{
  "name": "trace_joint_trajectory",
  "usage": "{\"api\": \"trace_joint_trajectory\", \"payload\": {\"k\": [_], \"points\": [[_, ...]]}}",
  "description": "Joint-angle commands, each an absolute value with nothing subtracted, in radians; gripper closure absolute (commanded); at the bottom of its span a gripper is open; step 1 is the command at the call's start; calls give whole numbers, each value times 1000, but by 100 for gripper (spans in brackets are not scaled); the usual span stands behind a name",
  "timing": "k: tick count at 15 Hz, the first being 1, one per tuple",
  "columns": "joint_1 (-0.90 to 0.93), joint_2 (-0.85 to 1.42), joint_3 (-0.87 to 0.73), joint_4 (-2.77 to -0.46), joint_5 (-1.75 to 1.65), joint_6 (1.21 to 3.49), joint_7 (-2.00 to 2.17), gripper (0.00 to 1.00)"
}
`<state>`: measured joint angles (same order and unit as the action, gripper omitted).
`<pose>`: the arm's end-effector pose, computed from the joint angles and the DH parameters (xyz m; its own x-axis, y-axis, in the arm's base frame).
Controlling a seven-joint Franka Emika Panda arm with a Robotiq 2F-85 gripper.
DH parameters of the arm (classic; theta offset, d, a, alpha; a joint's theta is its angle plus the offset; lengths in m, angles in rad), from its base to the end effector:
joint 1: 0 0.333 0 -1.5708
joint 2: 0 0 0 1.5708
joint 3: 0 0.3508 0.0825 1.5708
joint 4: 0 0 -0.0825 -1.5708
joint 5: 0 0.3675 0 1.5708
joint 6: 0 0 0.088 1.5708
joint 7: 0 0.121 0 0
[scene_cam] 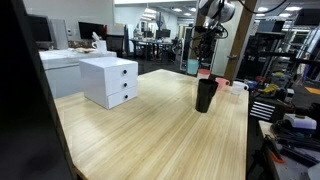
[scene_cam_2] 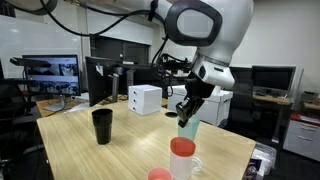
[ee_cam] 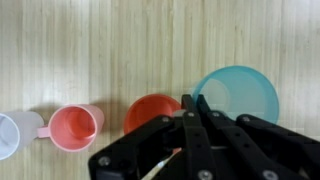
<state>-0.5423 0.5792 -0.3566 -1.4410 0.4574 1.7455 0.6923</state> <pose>0.4948 -0.4742 0.3757 -0.1131 -0.9380 -0.3278 -0.9918 0.1265 -0.0197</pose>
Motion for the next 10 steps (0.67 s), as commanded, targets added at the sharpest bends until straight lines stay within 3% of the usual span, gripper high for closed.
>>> {"api": "trace_joint_trajectory", "payload": {"k": [1, 10], "points": [[-529, 566, -366, -1441, 427, 1773, 723, 95], [-497, 560, -382, -1442, 289, 1715, 751, 95]]}}
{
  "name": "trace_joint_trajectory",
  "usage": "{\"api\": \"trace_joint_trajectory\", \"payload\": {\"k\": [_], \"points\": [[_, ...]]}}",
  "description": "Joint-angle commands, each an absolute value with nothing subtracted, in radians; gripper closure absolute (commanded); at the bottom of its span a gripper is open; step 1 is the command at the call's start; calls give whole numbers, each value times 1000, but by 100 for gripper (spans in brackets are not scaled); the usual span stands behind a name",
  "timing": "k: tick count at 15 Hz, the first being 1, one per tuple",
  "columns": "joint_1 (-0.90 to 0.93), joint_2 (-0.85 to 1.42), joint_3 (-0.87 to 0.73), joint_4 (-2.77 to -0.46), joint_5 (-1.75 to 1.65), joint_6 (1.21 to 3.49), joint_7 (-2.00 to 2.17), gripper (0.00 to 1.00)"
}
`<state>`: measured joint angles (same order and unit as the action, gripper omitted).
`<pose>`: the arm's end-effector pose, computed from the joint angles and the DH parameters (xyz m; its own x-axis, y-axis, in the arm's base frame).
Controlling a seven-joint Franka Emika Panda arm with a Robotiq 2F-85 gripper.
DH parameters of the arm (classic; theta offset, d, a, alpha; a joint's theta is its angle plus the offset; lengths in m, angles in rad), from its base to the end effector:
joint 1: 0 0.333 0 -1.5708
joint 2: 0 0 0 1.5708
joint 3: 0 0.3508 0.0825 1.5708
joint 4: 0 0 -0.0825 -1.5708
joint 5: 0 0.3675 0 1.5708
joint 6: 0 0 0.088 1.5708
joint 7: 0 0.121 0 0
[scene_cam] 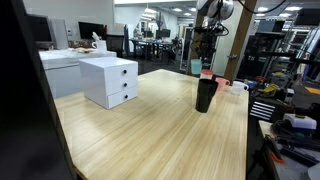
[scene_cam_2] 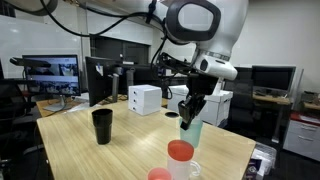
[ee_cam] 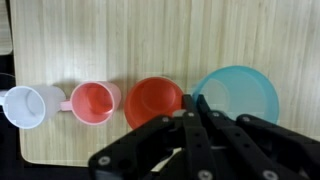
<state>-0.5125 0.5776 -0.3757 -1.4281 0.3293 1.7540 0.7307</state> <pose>0.4938 -0.4763 0.3822 -0.1126 -0.9680 -0.2244 -0.9929 0.1006 0.0642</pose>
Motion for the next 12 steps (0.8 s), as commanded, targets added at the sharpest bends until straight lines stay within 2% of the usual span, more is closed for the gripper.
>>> {"api": "trace_joint_trajectory", "payload": {"k": [1, 12], "points": [[-494, 561, -382, -1445, 278, 1704, 749, 95], [-462, 555, -405, -1452, 177, 1684, 783, 95]]}}
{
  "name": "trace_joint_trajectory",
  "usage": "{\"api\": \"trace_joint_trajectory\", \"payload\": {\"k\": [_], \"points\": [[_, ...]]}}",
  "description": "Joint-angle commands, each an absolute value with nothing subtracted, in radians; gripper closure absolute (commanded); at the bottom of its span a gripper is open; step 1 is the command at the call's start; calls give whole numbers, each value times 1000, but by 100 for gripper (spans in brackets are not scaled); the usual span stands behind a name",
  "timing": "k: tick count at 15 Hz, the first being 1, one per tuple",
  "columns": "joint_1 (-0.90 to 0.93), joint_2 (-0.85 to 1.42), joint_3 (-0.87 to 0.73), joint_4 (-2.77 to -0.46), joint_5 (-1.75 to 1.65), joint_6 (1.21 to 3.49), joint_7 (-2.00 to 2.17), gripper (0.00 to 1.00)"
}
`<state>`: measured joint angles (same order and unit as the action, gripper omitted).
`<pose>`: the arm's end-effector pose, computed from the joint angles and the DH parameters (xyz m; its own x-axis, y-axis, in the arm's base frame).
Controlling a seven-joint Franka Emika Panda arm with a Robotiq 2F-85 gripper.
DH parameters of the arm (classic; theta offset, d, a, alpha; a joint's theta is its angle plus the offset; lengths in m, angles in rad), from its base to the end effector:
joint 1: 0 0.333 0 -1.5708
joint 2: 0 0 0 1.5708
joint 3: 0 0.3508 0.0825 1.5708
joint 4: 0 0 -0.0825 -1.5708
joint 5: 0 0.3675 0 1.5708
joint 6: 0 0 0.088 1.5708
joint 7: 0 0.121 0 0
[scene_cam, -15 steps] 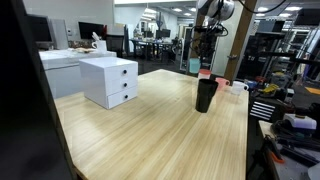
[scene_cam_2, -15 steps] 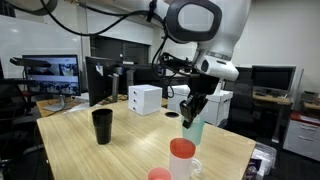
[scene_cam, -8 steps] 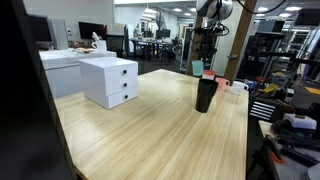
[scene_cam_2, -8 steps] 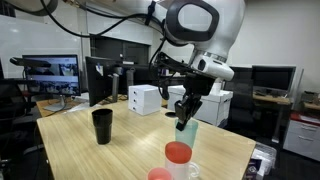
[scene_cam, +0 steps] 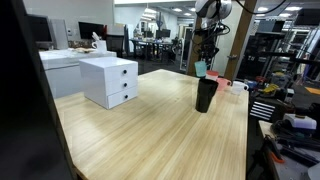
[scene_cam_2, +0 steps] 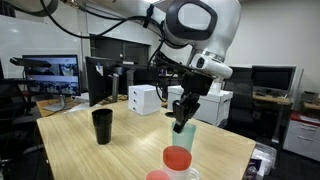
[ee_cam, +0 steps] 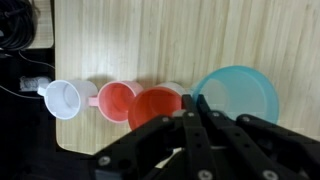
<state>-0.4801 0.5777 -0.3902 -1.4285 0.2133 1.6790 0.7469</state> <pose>0.4874 -0.4650 0.3787 -0.0907 -0.9763 -0.1964 -0.9787 0.0510 0.1986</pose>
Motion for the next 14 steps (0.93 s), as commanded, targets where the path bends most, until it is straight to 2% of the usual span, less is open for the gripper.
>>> {"api": "trace_joint_trajectory", "payload": {"k": [1, 9, 14], "points": [[-462, 554, -407, -1454, 171, 1687, 790, 95], [-477, 537, -394, -1513, 219, 1959, 773, 95], [-537, 574, -341, -1496, 373, 1958, 722, 95]]}}
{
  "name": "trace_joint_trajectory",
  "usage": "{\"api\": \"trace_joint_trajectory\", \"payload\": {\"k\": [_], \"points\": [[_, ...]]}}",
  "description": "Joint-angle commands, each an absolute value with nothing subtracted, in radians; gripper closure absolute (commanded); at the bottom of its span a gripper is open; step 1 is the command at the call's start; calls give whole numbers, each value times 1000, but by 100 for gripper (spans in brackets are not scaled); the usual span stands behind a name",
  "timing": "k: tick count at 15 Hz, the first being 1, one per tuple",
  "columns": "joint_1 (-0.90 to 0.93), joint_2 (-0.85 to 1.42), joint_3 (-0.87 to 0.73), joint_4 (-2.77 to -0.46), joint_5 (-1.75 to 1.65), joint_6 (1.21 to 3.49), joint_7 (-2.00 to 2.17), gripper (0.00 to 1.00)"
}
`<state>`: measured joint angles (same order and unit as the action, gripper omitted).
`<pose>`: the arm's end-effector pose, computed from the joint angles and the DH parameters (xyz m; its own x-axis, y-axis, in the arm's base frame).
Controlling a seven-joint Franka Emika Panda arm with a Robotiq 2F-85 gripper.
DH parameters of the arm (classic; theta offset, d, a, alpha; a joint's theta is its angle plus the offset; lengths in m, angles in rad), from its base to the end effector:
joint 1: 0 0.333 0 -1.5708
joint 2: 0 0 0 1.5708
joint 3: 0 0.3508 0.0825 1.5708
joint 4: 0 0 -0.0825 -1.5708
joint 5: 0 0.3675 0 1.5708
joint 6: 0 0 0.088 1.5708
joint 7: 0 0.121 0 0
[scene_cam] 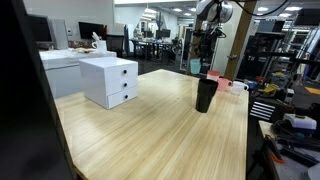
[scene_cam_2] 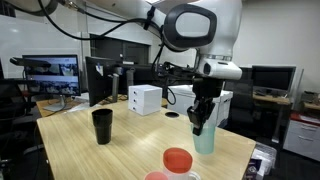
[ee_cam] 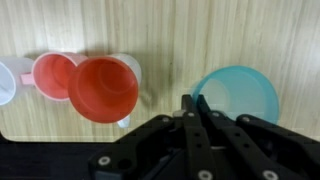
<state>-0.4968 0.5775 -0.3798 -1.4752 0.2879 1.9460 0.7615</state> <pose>0.5009 -0.4893 0.3756 -0.1314 -0.9877 -0.0854 -0.9913 0.1316 0.0033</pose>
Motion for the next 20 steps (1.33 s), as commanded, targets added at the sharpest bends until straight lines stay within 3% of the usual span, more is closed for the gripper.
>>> {"api": "trace_joint_trajectory", "payload": {"k": [1, 18, 20], "points": [[-544, 580, -333, -1496, 398, 1959, 708, 95], [-605, 645, -288, -1471, 526, 1953, 596, 95], [-604, 651, -286, -1471, 524, 1953, 596, 89]]}}
